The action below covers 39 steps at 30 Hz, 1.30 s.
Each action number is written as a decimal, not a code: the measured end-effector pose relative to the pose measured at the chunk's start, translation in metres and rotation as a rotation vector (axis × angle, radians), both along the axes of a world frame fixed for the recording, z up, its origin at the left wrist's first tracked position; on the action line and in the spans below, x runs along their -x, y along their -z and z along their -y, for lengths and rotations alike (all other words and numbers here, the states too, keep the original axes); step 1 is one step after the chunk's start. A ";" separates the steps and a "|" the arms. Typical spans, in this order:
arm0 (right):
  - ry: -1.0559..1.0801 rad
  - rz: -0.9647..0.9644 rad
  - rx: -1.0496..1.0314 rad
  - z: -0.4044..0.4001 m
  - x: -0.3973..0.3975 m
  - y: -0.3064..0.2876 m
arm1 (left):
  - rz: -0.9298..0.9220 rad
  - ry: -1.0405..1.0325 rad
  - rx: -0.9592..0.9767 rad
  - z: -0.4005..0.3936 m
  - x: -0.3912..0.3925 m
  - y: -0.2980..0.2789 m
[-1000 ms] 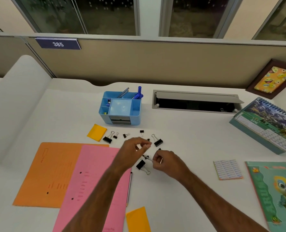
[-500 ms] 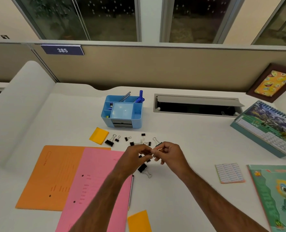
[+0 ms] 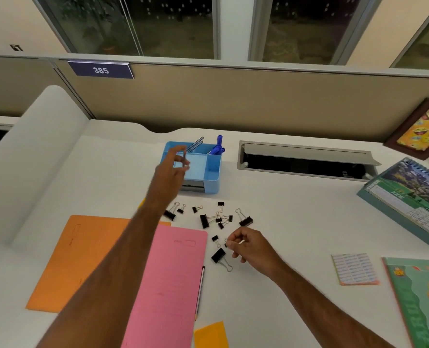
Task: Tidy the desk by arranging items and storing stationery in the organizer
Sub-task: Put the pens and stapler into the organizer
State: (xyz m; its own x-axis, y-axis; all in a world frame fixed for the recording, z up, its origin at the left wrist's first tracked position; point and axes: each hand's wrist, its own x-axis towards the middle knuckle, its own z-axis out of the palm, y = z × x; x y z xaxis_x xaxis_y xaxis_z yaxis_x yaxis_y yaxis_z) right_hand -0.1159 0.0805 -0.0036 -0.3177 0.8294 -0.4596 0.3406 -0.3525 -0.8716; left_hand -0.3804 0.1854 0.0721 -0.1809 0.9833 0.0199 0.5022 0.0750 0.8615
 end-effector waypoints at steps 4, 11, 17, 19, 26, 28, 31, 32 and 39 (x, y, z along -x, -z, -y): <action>-0.131 0.051 -0.007 0.012 0.009 0.015 | -0.011 -0.095 -0.072 -0.043 0.022 -0.010; -0.244 0.111 -0.005 0.017 0.018 0.029 | -0.206 -0.089 -0.147 -0.093 0.024 -0.002; -0.231 0.123 0.010 0.011 0.009 0.037 | -0.421 -0.042 -0.045 -0.110 0.026 0.027; -0.231 0.114 0.016 0.009 0.005 0.039 | -0.462 -0.041 -0.008 -0.111 0.027 0.033; -0.315 0.155 -0.017 0.011 0.007 0.042 | -0.462 -0.080 0.008 -0.092 0.023 0.045; -0.398 0.155 -0.037 0.015 0.012 0.039 | -0.419 -0.101 -0.033 -0.080 0.021 0.048; -0.581 0.156 -0.053 0.023 0.024 0.037 | -0.399 -0.123 -0.115 -0.055 0.013 0.050; -0.649 0.179 -0.087 0.025 0.028 0.038 | -0.408 -0.126 -0.136 -0.046 0.009 0.051; -0.881 0.362 -0.349 0.041 0.045 0.046 | -0.353 -0.149 -0.130 0.016 -0.010 0.059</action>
